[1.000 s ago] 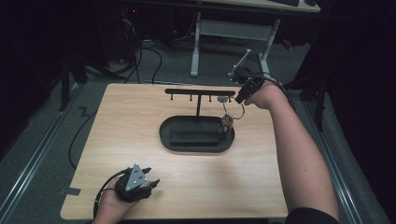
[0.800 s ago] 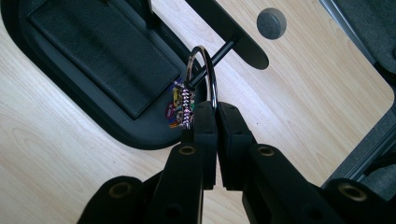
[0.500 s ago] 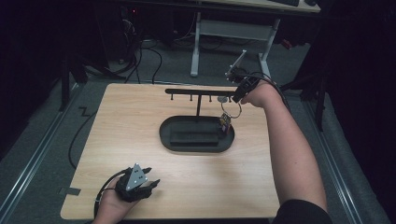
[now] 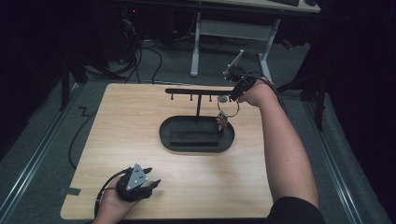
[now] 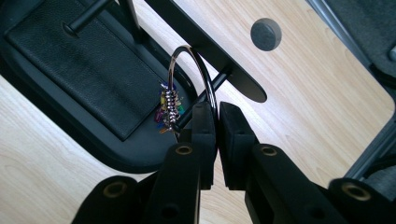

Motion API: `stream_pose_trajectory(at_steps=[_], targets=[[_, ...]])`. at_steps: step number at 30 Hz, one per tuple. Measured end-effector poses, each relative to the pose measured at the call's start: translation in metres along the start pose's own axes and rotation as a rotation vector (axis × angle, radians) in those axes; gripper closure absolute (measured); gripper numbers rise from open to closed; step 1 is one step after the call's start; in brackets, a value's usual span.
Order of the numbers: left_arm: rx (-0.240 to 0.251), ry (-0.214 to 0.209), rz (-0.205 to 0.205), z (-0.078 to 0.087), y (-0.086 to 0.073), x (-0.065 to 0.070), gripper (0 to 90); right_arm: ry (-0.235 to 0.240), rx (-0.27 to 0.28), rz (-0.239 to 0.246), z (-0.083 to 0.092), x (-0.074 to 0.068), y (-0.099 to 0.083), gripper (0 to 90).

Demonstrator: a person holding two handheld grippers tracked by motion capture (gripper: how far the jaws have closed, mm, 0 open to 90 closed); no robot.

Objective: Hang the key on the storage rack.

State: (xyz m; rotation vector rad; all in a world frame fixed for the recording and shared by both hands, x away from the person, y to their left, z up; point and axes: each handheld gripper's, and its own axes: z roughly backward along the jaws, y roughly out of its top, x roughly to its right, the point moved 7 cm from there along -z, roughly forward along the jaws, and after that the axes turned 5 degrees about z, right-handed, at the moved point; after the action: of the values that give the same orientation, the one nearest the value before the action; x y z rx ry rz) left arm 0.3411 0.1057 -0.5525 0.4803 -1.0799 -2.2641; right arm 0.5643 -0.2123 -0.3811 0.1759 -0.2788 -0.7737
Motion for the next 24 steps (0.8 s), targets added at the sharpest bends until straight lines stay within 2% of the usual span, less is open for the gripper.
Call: stream_pose_trajectory(at_steps=[5, 10, 12, 15, 17, 18, 19, 21, 22, 24], targets=[[0.003, 0.001, -0.001, 0.0, 0.0, 0.001, 47.0, -0.012, 0.007, 0.01, 0.0, 0.0, 0.0, 85.3], [0.003, 0.0, -0.002, 0.0, 0.0, 0.001, 47.0, -0.004, 0.027, -0.007, -0.001, 0.0, -0.002, 84.1], [0.001, 0.001, -0.004, -0.001, 0.0, 0.001, 47.0, -0.016, 0.033, -0.016, -0.001, 0.003, -0.003, 74.1], [0.001, -0.002, -0.007, -0.002, 0.0, 0.001, 47.1, -0.016, 0.05, -0.026, 0.003, 0.002, -0.004, 68.9], [-0.007, -0.005, -0.006, -0.002, -0.001, 0.0, 47.1, -0.03, 0.092, -0.047, 0.011, -0.001, -0.008, 60.9], [-0.007, -0.005, -0.006, -0.002, -0.001, 0.0, 47.1, -0.03, 0.092, -0.047, 0.011, -0.001, -0.008, 60.9], [-0.007, -0.005, -0.006, -0.002, -0.001, 0.0, 47.0, -0.049, 0.125, -0.059, 0.015, -0.002, -0.014, 55.1], [-0.007, -0.007, -0.003, -0.003, -0.001, 0.0, 47.0, -0.058, 0.143, -0.071, 0.016, -0.004, -0.018, 52.9], [-0.009, -0.008, -0.003, -0.003, -0.002, 0.0, 47.3, -0.057, 0.172, -0.097, 0.016, -0.007, -0.029, 48.5], [-0.01, -0.007, -0.002, -0.003, -0.002, -0.001, 47.3, -0.058, 0.178, -0.111, 0.016, -0.007, -0.035, 46.1]])
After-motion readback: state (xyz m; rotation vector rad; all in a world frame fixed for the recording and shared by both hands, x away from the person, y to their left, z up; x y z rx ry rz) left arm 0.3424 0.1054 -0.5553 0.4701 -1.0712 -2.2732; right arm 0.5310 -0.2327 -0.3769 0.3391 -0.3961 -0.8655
